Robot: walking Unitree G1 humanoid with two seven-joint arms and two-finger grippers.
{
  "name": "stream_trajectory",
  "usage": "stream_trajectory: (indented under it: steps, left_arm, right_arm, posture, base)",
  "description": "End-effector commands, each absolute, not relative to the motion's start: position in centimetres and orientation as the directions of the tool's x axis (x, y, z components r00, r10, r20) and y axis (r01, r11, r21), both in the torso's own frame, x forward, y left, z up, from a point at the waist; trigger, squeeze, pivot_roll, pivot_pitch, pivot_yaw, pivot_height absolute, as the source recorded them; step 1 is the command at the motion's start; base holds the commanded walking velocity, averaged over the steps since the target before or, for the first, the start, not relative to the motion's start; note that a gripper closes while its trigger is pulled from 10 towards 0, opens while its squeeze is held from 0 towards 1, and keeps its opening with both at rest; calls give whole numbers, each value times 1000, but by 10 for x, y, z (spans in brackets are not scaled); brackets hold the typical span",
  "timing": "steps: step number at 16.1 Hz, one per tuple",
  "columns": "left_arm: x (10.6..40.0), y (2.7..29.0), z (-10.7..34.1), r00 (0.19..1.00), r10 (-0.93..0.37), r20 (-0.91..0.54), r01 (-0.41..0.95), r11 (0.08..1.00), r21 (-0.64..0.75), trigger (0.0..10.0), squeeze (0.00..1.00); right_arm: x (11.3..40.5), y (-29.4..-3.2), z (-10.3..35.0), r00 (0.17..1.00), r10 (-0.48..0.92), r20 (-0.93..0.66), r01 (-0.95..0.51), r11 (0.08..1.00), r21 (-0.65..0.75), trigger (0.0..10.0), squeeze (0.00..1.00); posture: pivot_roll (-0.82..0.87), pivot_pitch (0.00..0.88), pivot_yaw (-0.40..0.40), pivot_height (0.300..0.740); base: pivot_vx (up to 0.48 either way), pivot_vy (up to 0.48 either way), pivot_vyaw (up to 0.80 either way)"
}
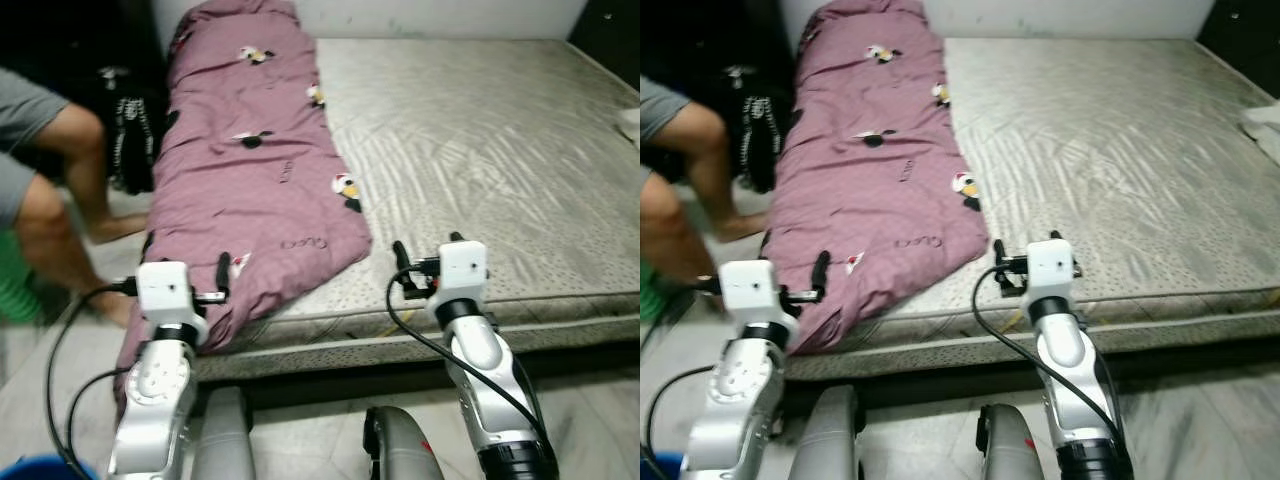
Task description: Clean up the room
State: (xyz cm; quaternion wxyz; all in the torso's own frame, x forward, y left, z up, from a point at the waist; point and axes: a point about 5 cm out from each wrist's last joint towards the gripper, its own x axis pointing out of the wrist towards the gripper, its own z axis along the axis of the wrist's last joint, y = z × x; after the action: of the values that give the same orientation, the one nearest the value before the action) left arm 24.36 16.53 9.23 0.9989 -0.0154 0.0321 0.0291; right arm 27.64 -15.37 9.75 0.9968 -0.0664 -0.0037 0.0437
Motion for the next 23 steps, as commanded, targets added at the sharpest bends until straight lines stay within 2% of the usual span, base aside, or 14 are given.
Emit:
stream_trajectory:
  steps: [1, 10, 12, 13, 15, 17, 19, 21, 23]
  left_arm:
    - [245, 161, 96, 998, 43, -52, -45, 998, -42, 10000, 0]
    - [244, 158, 93, 997, 38, -71, -41, 998, -49, 10000, 0]
    - [244, 160, 91, 994, 65, -83, -68, 997, -41, 10000, 0]
    - [245, 167, 86, 985, 128, -119, -134, 990, -43, 10000, 0]
    - [248, 180, 83, 971, 192, -144, -200, 979, -41, 10000, 0]
    - [253, 188, 81, 966, 201, -162, -204, 979, -3, 10000, 0]
    - [260, 195, 72, 952, 213, -222, -213, 977, 22, 10000, 0]
    - [262, 198, 69, 945, 225, -238, -233, 972, -6, 10000, 0]
    - [262, 206, 64, 940, 244, -239, -243, 969, 36, 10000, 0]
  right_arm:
    - [277, -159, 97, 997, 72, -7, -72, 988, -139, 10000, 0]
    - [278, -159, 95, 997, 75, -17, -77, 987, -143, 10000, 0]
    - [277, -159, 95, 997, 76, -19, -78, 987, -142, 10000, 0]
    - [277, -160, 94, 997, 75, -23, -78, 988, -137, 10000, 0]
    - [277, -160, 95, 997, 81, -17, -82, 989, -125, 10000, 0]
    - [276, -161, 95, 997, 80, -20, -82, 988, -134, 10000, 0]
    - [274, -166, 96, 997, 76, -22, -78, 986, -147, 10000, 0]
    - [272, -171, 95, 997, 66, -31, -70, 984, -161, 10000, 0]
    - [268, -180, 95, 998, 54, -41, -60, 983, -174, 10000, 0]
  posture:
    - [-22, 12, -21, 607]
    - [-21, 15, -25, 607]
    - [-21, 15, -25, 607]
    - [-20, 15, -25, 607]
    - [-24, 13, -26, 577]
    - [-28, 15, -26, 552]
    - [-47, 27, -32, 552]
    - [-56, 31, -35, 552]
    - [-80, 46, -39, 537]
  base:
    - [322, 0, 0]
    - [325, 0, 0]
    - [0, 0, 0]
    - [0, 0, 0]
    - [0, 0, 0]
    - [0, 0, 0]
    - [0, 0, 0]
    - [0, 0, 0]
    - [0, 0, 0]
